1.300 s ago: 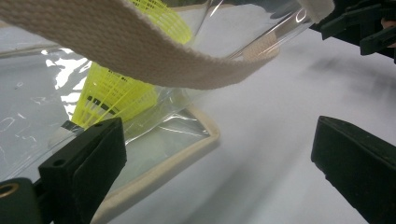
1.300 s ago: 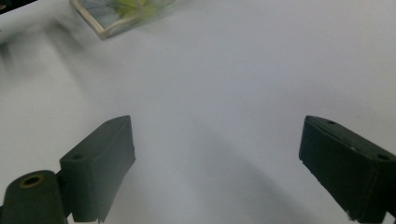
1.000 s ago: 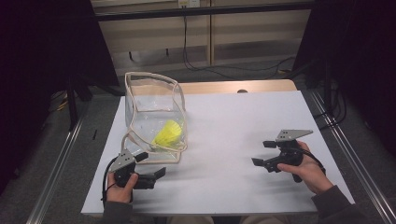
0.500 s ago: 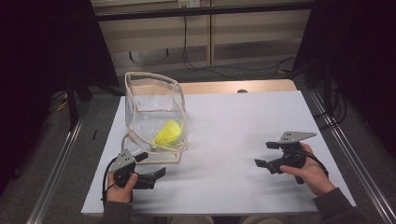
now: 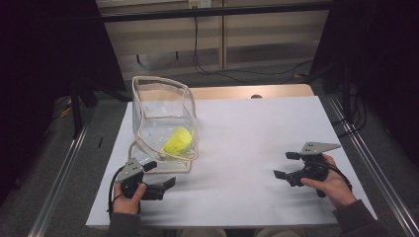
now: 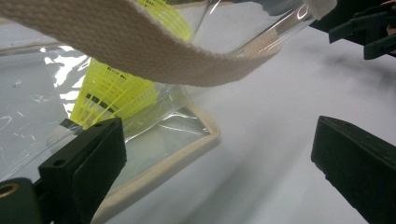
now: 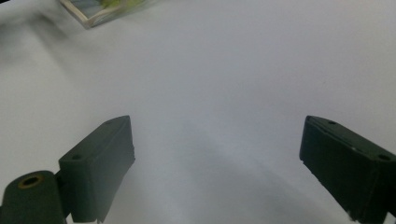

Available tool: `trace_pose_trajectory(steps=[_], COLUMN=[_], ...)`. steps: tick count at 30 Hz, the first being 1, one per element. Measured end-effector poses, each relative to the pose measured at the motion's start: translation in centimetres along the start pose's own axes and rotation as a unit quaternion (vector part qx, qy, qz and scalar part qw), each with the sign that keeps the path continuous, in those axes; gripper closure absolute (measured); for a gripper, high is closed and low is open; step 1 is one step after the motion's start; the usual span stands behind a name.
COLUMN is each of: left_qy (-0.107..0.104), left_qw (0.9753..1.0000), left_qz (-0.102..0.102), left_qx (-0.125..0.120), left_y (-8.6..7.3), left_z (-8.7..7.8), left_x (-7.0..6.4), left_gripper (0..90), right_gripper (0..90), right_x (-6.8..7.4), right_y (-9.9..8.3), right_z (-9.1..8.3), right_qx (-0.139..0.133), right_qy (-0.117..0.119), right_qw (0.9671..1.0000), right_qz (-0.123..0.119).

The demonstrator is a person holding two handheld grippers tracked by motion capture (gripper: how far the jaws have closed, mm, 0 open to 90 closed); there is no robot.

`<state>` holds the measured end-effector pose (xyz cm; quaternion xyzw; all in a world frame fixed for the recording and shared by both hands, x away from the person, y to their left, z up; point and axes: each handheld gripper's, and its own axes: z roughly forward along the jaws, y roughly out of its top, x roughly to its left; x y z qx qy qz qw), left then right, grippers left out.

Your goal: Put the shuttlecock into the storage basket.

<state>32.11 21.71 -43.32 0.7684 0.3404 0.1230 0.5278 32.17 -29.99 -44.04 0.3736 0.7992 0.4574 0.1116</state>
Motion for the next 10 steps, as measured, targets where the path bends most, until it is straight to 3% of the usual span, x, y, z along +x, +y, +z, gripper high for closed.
trace_pose_trajectory(steps=[10], left_qy=[-0.003], left_qw=[1.0], left_qz=[0.0], left_qx=[0.0], left_y=[0.02], left_z=[0.21], left_x=[-0.08], left_gripper=[3.4], right_gripper=[8.2], right_x=[0.0], right_y=[-0.35], right_z=[-0.32], right_qx=[-0.007], right_qy=[-0.006], right_qw=[1.0], right_qz=[-0.001])
